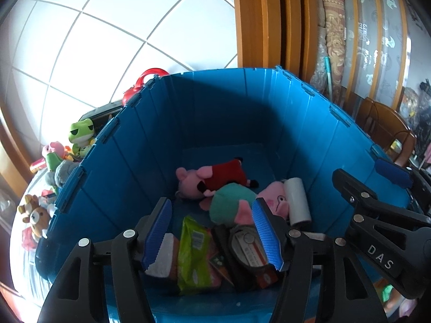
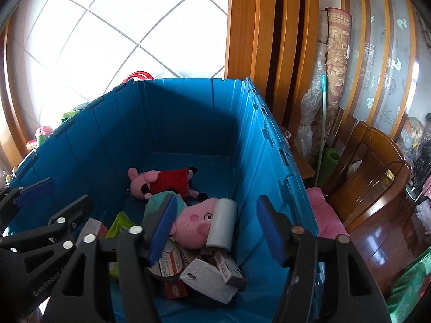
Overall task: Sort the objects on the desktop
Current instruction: 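Move both open grippers back from the bin to the pile on the table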
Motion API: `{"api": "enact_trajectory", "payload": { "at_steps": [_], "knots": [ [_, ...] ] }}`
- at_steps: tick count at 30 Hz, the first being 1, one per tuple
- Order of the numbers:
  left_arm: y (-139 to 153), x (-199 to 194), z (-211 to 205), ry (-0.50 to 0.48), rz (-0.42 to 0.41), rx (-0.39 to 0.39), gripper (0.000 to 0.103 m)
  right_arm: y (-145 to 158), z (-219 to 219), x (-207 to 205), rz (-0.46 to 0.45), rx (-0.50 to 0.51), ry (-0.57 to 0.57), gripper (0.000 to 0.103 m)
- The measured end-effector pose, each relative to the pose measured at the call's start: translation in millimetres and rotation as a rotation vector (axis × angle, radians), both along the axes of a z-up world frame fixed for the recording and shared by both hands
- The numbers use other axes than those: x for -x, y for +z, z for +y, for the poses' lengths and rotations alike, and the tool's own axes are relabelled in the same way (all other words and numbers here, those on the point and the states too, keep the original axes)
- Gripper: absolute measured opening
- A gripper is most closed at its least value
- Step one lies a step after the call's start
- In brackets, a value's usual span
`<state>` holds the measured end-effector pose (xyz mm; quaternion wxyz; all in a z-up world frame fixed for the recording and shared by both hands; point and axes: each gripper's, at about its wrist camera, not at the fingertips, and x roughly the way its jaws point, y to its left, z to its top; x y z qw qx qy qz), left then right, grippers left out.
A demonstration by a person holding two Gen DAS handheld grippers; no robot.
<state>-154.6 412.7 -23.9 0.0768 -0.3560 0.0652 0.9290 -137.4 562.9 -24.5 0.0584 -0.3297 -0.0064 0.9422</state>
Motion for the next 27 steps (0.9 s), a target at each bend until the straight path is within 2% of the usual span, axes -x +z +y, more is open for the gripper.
{"api": "enact_trajectory", "payload": {
  "at_steps": [5,7,11,17,19,27],
  "knots": [
    [-1,-4,-7,0.016,-0.004,0.0,0.066,-1,-3,-3,-0.002,0.001,0.002,0.075],
    [0,-6,-11,0.023,-0.002,-0.002,0.067,-1,-3,-4,0.003,0.002,-0.005,0.086],
    [5,-12,-22,0.035,0.018,-0.013,0.073,3,-5,-8,0.019,0.002,-0.019,0.096],
    [12,-25,-39,0.015,0.052,-0.02,0.08,10,-15,-20,0.042,-0.007,-0.048,0.097],
    [14,-30,-46,0.002,0.064,-0.022,0.08,12,-19,-26,0.05,-0.008,-0.064,0.103],
    [26,-54,-92,0.011,0.124,-0.05,0.082,20,-50,-46,0.081,-0.019,-0.098,0.103]
  ]
}}
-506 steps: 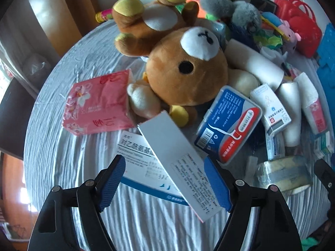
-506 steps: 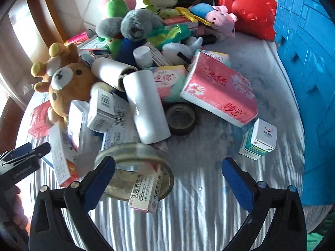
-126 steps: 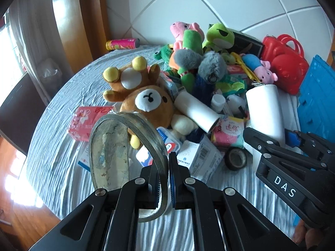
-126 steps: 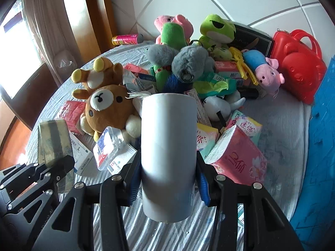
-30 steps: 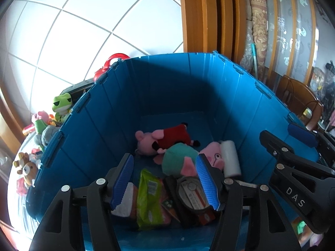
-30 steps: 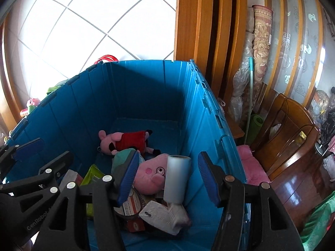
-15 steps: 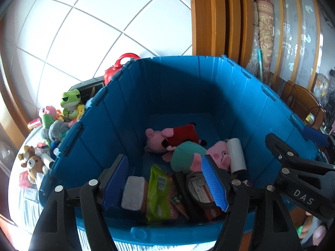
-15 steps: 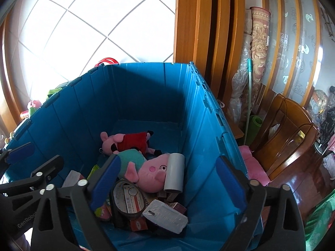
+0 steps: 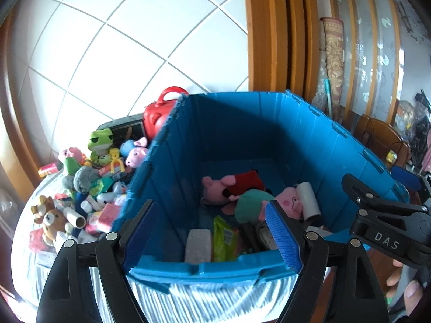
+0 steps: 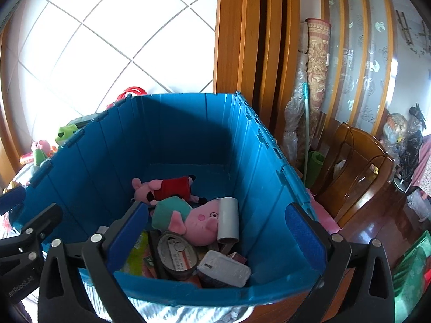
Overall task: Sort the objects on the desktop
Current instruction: 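Move both open grippers back from the bin to the pile on the table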
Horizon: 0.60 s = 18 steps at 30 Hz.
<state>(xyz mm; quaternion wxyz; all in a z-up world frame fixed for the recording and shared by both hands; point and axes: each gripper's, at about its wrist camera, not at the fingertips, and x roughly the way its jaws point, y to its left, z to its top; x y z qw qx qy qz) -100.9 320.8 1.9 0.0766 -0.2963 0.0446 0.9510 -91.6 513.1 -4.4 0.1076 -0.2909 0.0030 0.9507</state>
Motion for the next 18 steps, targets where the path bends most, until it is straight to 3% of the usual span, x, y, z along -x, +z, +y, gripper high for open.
{"api": "enact_trajectory", "payload": {
  "at_steps": [8,18],
  "knots": [
    [3,-21,-71,0.086,0.013,-0.017,0.082,9,-59,-15,0.023,-0.007,0.052,0.103],
    [-6,-49,-189,0.263,-0.007,-0.031,0.082,16,-171,-20,0.047,-0.031,0.21,0.103]
  ]
}}
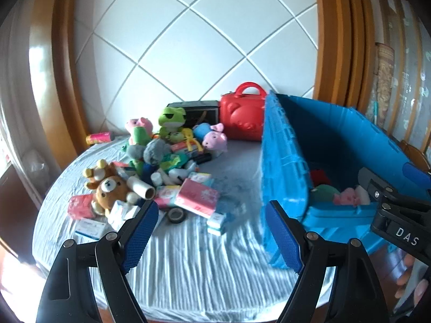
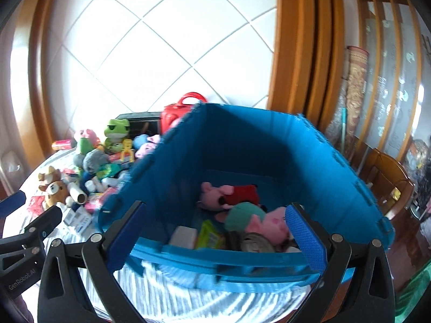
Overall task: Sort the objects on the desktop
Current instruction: 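Move both open grippers back from the bin to the pile on the table, then grasp a white medicine box with the left gripper while the right grasps the white CHANGLE box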
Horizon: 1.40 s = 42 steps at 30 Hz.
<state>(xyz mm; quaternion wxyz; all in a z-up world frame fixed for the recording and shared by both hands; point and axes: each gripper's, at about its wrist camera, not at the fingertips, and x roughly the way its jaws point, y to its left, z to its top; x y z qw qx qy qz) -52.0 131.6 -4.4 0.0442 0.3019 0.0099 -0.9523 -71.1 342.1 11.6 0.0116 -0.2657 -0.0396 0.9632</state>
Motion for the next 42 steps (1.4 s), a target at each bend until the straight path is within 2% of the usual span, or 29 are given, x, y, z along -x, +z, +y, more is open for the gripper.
{"api": "enact_trajectory", "payload": {
  "at_steps": [6,10,13,18,22,27,32,37,42],
  "knots": [
    [-13,-18,-71,0.103,-0.02,-0.003,0.082,-2,-74,-4,0.006,-0.004,0.106,0.103],
    [-32,-25,-118,0.191,-0.046,-0.016,0.082,-9,-125,-4,0.012,-0.015,0.179,0.103],
    [-47,-26,-150,0.256,-0.08,-0.033,0.082,-19,-165,4,-0.02,-0.044,0.251,0.103],
    [-77,-17,-194,0.365,-0.135,-0.046,0.082,-48,-216,26,-0.081,-0.064,0.36,0.103],
    [-110,12,-207,0.385,-0.217,-0.03,0.082,-87,-242,56,-0.173,-0.059,0.408,0.103],
    [-160,60,-213,0.374,-0.341,-0.009,0.082,-145,-251,105,-0.32,-0.04,0.406,0.103],
    [-212,108,-207,0.337,-0.464,0.007,0.082,-208,-242,150,-0.469,-0.034,0.368,0.103],
    [-248,139,-200,0.296,-0.535,-0.004,0.082,-253,-226,178,-0.567,-0.025,0.29,0.103],
    [-258,167,-195,0.222,-0.543,0.015,0.082,-273,-213,190,-0.623,-0.01,0.227,0.103]
  ]
}}
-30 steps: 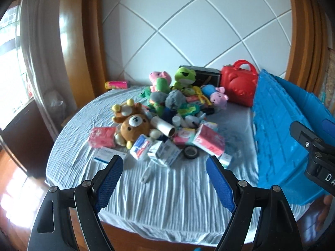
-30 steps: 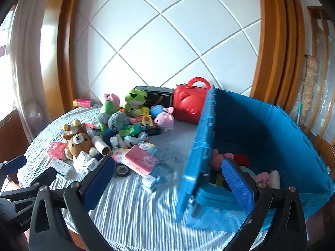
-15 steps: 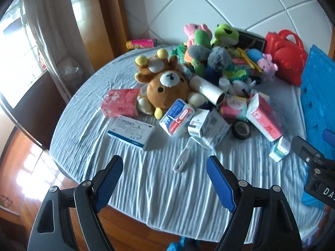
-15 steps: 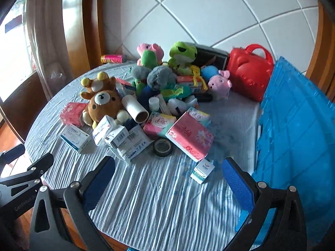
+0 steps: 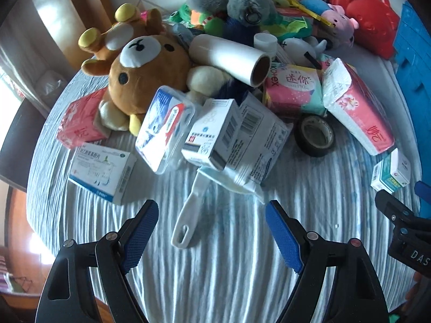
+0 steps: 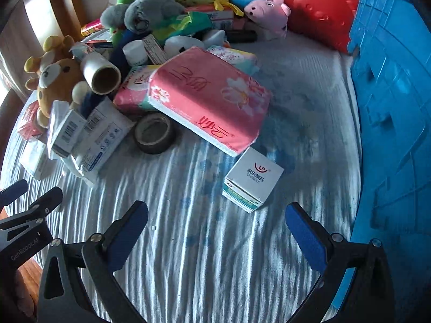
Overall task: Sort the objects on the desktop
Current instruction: 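Grasp a white medicine box with the left gripper while the right grasps the white CHANGLE box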
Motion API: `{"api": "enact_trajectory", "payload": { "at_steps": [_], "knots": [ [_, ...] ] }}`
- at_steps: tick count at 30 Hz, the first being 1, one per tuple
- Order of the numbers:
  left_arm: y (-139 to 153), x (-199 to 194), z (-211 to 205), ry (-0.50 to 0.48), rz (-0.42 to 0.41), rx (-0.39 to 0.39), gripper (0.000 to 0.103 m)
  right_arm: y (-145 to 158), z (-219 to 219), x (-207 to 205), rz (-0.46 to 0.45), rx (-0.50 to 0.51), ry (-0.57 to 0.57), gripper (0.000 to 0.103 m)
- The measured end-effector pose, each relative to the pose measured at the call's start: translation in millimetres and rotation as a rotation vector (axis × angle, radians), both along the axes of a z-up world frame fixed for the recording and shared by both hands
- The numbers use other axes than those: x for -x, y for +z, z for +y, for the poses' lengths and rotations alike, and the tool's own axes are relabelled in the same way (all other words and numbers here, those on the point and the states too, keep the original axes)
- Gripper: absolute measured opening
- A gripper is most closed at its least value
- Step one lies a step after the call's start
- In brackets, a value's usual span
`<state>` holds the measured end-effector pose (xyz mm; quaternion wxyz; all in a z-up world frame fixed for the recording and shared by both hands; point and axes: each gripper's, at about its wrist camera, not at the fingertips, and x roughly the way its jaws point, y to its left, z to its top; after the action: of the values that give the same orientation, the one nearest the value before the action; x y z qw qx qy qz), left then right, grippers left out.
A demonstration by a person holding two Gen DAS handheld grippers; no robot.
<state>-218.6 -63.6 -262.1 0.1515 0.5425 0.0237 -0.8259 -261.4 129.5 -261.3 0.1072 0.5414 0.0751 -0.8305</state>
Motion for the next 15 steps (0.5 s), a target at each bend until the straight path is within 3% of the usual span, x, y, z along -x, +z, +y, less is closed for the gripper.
{"api": "enact_trajectory", "payload": {
  "at_steps": [15],
  "knots": [
    [-9,67,-12,-0.147,-0.018,0.003,0.083,-13,11,20,-0.05,0.015,-0.232,0.103]
  ]
}}
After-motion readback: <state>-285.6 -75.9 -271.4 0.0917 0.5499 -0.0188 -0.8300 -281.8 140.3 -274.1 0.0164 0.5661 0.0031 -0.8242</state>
